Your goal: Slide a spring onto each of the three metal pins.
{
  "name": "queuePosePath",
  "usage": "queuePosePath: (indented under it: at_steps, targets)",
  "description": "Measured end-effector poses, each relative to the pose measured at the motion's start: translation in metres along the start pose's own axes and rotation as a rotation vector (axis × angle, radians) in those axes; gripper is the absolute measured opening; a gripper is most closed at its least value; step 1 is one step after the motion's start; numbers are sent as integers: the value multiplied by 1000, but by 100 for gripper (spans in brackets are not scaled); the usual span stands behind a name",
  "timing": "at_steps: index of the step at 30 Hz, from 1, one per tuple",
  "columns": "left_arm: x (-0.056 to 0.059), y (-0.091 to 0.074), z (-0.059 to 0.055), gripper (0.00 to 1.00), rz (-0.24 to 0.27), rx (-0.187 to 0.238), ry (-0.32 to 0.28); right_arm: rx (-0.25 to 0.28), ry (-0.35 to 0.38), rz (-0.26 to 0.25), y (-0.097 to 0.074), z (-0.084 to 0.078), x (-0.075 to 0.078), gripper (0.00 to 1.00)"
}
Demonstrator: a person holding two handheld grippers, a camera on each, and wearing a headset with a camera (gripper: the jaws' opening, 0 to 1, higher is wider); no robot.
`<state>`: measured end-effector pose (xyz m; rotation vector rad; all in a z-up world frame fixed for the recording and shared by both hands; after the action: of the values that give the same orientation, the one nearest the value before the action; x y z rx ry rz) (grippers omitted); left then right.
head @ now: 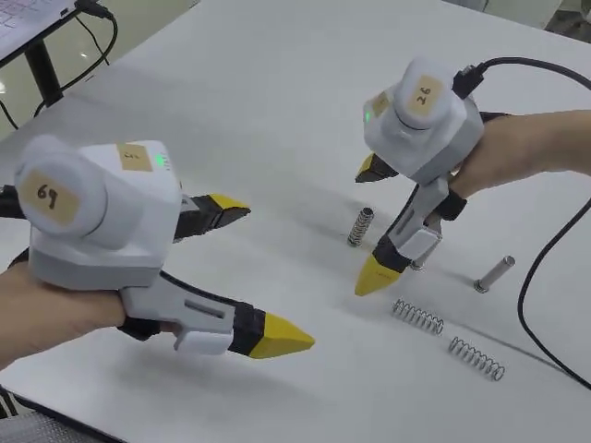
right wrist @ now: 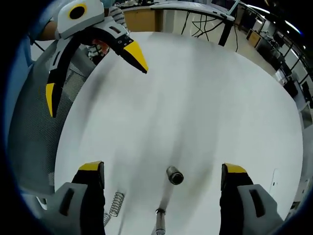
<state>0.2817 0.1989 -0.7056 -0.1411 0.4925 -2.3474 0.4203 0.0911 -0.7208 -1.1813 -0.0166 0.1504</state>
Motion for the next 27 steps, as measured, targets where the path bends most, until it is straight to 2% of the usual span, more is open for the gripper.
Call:
queuePosePath:
  at_steps: [11, 16, 22, 27]
  targets:
    - [-1, -2, 2, 90, -6, 0, -3, 73, 32, -21, -10, -5, -9, 100]
    - [0, -1, 4, 90, -11, 0, 8, 129, 59, -32, -19, -6, -17, 100]
    - [-1, 1, 10, 89, -22, 22, 19, 232, 102, -58, -33, -14, -25, 100]
    - [-2, 2, 14, 89, -36, 18, 35, 308, 163, -92, -46, -26, -32, 100]
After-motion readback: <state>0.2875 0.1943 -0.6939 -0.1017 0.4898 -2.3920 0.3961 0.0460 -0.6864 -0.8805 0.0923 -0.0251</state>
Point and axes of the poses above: the centre of the closed fingertips' face, and the gripper's own axes: y roughly forward along the fingers, x roughly to its right, z roughly out of its top, the point moved 7 cm from there along -y, roughly backward along the fingers, and after that the axes turned 10 degrees about y, right-handed, at the moved point
